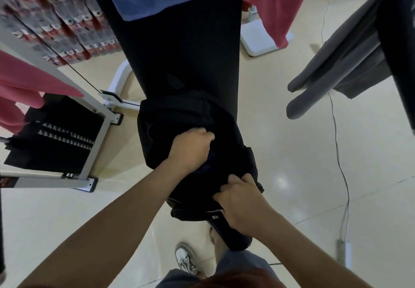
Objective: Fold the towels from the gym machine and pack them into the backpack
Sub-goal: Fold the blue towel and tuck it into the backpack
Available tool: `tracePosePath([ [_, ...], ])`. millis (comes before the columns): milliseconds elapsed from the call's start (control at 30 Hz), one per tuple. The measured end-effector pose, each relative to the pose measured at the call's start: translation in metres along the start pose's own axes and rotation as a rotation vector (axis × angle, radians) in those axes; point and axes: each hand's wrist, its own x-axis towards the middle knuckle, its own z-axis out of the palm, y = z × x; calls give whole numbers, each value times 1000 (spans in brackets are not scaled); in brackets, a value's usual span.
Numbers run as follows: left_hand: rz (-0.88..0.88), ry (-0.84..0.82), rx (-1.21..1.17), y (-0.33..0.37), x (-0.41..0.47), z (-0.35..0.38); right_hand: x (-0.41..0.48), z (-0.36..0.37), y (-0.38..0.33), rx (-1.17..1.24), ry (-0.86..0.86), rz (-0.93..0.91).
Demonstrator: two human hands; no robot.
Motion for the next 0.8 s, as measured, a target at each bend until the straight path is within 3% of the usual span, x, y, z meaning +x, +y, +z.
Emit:
tracePosePath([
  [67, 12, 433, 101, -8, -3, -38, 4, 2, 0, -22, 50, 6],
  [100, -67, 469, 149, -19, -2, -55, 5, 2, -1, -27, 76, 18],
  [233, -420, -73, 160, -56, 4, -82, 7, 0, -8, -114, 144, 54],
  [400, -388, 17, 18, -38, -28, -102, 4, -13, 10, -160, 211, 209],
  [533, -471, -177, -239, -22, -68, -155, -9, -35, 31, -233, 317, 289],
  [667, -500, -356, -664, 11, -106, -187, 6, -74, 37, -221, 426, 117],
  [800, -648, -291, -1366, 44, -135, -185, 41, -102, 33, -226, 359, -131],
])
